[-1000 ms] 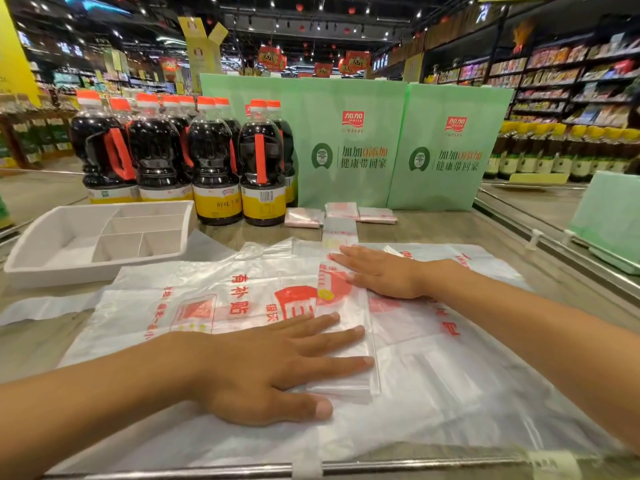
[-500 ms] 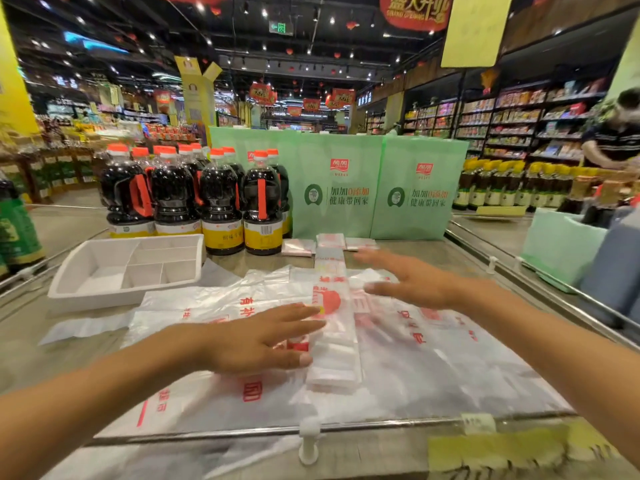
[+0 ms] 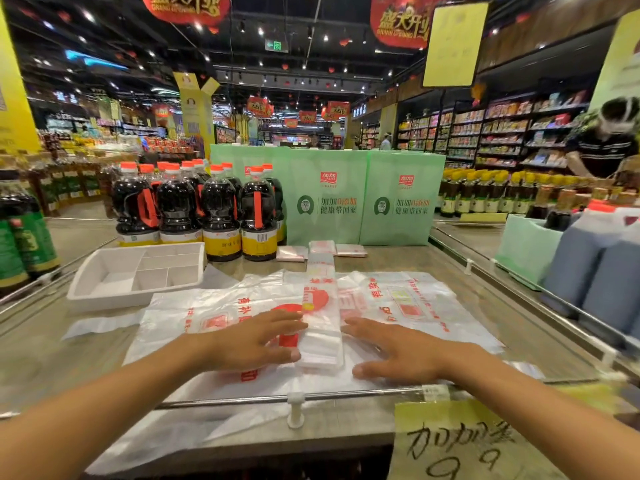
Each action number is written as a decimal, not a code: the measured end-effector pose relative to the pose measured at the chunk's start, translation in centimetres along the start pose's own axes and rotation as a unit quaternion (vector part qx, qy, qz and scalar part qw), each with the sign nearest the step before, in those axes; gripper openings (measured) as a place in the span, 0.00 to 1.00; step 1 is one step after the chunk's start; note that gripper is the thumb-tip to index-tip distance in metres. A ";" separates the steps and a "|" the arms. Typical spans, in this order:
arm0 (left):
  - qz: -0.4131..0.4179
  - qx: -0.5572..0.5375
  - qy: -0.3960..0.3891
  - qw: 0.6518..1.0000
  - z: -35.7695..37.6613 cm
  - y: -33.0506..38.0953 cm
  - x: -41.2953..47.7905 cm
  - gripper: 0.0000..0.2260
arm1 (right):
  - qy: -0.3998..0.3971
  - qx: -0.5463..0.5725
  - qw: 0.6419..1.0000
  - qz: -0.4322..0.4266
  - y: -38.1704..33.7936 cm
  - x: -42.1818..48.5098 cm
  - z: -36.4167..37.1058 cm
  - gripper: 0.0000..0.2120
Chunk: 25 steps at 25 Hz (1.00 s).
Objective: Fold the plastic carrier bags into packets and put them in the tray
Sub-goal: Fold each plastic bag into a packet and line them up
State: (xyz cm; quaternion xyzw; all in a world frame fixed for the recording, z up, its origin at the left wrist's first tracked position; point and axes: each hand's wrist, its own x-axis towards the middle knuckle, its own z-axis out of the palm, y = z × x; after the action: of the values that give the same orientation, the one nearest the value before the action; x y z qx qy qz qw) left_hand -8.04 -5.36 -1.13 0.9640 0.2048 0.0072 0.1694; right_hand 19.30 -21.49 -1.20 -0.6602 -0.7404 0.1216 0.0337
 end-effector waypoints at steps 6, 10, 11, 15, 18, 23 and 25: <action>0.015 0.023 0.015 1.000 0.9 -0.2 1.0 0.30 | -0.002 -0.024 0.999 -0.026 -0.9 0.9 0.2 0.38; 0.032 0.014 0.047 0.998 1.2 -0.5 0.6 0.30 | -0.031 0.005 0.999 -0.021 -0.2 1.2 0.5 0.37; 0.037 -0.002 0.052 0.998 1.2 -0.7 0.4 0.29 | -0.034 0.004 0.999 -0.026 -0.1 1.4 0.5 0.37; 0.043 -0.025 0.044 0.998 1.0 -1.0 0.0 0.30 | -0.030 -0.011 0.999 -0.040 0.0 2.0 0.4 0.36; 0.061 -0.027 0.044 0.997 0.8 -0.8 0.1 0.29 | -0.004 -0.016 0.999 -0.052 -0.2 1.9 0.5 0.35; 0.070 -0.016 0.062 0.996 0.9 -0.9 0.3 0.29 | 0.031 -0.041 0.997 -0.063 -0.4 1.6 0.6 0.34; 0.073 -0.012 0.073 0.995 1.0 -1.0 0.4 0.28 | 0.050 -0.061 0.995 -0.068 -0.6 1.5 0.5 0.32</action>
State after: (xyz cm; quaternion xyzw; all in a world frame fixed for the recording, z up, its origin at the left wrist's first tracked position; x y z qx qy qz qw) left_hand -8.00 -4.71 -2.39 0.9713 0.1452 0.0919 0.1644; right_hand 18.45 -20.17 -1.74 -0.6146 -0.7869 0.0407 0.0388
